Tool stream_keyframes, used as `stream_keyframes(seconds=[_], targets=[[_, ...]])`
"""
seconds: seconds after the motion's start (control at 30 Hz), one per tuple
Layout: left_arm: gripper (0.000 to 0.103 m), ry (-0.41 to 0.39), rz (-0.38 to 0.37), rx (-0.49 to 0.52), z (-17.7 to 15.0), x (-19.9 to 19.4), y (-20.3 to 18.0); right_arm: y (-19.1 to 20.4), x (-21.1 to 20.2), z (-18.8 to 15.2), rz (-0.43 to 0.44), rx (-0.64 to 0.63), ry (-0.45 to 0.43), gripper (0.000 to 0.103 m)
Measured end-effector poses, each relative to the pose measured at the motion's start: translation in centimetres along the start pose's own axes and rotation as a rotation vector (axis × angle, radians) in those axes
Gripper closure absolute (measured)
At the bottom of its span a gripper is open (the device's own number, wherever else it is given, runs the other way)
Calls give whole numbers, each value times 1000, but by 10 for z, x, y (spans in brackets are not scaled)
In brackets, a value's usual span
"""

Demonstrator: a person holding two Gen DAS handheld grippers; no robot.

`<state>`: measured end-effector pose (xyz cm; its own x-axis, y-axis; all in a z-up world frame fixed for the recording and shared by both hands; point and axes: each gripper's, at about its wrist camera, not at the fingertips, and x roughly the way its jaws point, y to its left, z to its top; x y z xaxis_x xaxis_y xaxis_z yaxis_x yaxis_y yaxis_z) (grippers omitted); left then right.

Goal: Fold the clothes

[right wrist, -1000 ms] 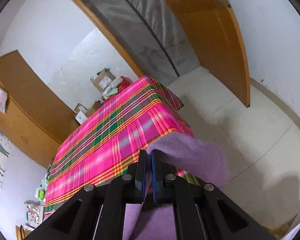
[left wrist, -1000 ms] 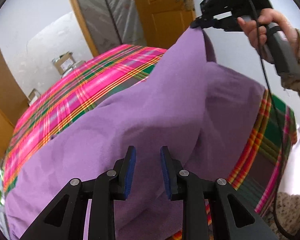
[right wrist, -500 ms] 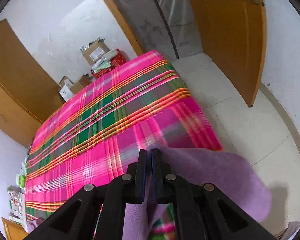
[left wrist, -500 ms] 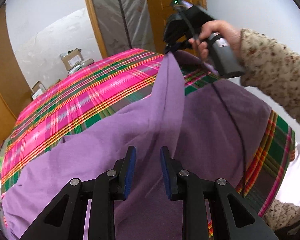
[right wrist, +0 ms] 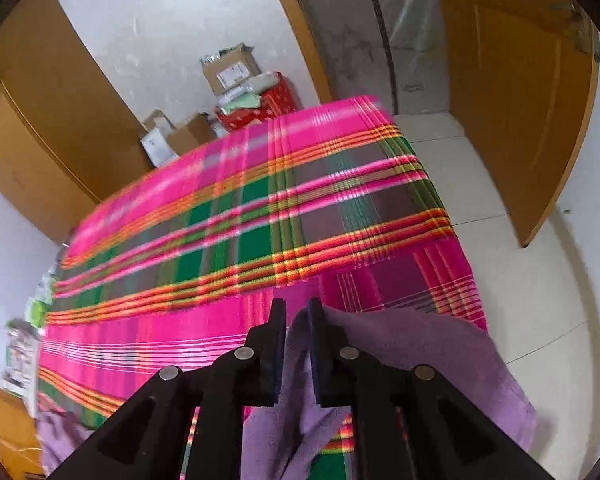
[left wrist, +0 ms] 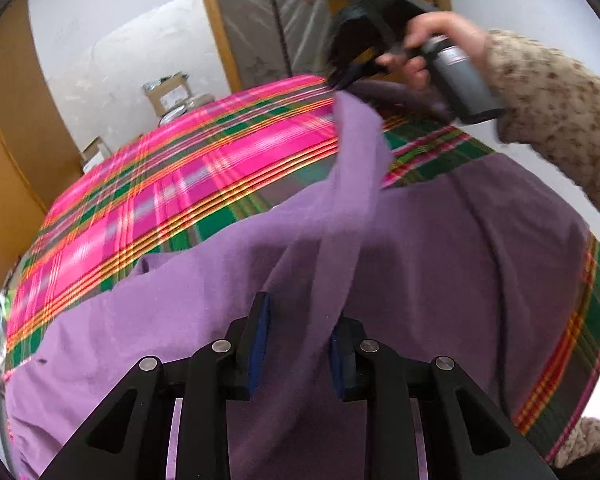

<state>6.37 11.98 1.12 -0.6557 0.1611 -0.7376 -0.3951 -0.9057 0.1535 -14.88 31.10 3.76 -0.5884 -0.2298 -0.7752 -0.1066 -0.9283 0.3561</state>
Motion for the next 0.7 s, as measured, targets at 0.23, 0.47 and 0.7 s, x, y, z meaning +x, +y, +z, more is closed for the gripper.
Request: stream_keyframes(seconds=[0.23,0.47,0.7], targets=[[73,11,-43,-131,5,7,26,-26,-50,-21,147,94,-61,83],[73,24,-83,-237,8,12,47,-31,-52,-78,329,143,77,82],[72,29,-73,-273,6,14,54,-35,-36,-75,388,180,86,81]])
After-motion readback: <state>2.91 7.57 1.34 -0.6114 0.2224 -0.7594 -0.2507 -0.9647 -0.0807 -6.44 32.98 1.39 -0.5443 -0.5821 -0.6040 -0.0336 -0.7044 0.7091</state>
